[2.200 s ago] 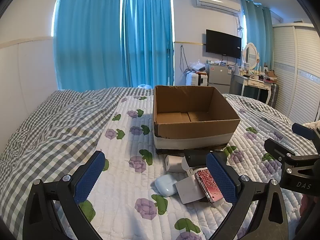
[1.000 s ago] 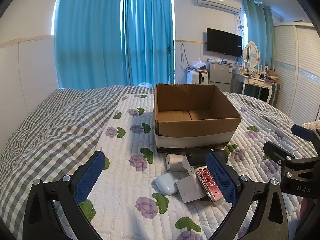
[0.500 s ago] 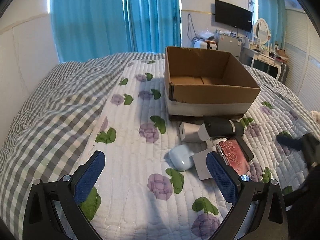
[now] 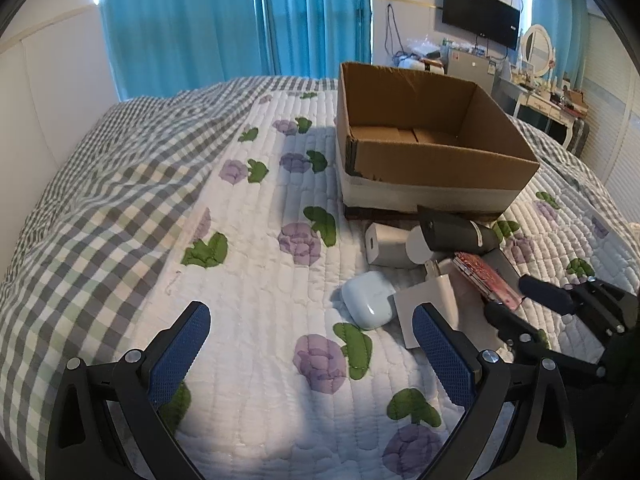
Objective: Organize rigid objects
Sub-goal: 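Grasp the red card case with the right gripper while the left grasps the white charger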
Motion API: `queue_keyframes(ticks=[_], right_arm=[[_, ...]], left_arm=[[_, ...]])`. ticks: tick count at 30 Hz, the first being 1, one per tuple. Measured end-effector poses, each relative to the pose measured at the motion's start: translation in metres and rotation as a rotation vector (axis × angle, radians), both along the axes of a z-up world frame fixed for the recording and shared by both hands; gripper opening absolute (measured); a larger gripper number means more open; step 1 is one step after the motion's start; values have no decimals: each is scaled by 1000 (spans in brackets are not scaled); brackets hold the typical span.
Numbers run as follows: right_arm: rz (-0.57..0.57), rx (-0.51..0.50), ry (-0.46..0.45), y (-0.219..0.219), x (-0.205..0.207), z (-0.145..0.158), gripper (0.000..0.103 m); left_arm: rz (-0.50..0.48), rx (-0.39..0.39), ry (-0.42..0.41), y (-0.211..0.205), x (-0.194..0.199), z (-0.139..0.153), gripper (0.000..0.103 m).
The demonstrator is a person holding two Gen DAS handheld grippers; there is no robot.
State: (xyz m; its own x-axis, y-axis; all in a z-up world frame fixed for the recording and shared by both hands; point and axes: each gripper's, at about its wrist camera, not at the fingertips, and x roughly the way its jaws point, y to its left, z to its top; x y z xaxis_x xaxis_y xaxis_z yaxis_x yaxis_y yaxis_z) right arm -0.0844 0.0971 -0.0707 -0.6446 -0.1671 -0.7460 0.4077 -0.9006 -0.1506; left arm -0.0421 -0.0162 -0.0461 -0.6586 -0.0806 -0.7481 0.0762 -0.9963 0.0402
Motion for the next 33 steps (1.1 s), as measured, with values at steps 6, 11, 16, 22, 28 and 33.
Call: queue_keyframes(ticks=[6,11,16,22,28,33], right_arm=[[38,-28,-5,-6,-4,1,24],[-9,-128,32,19,-3,22,11],[-67,-219,-2,46,-10,25,10],[-65,-211,11,48,-2,28,10],[-62,-188,0,45,-2,23,10],[-60,-183,0,44,-2,22,10]], left_arm=[[-14,2,-63,13,-9,-1,103],[-31,-7,-107,30,-20,-4,103],[-59,-41,-152,54,-33,-26,103],[-58,36,-187,53,-46,-45,100],[-112,147,-242,55,-58,-61,81],[-172,269,-255,49,-57,-60,51]])
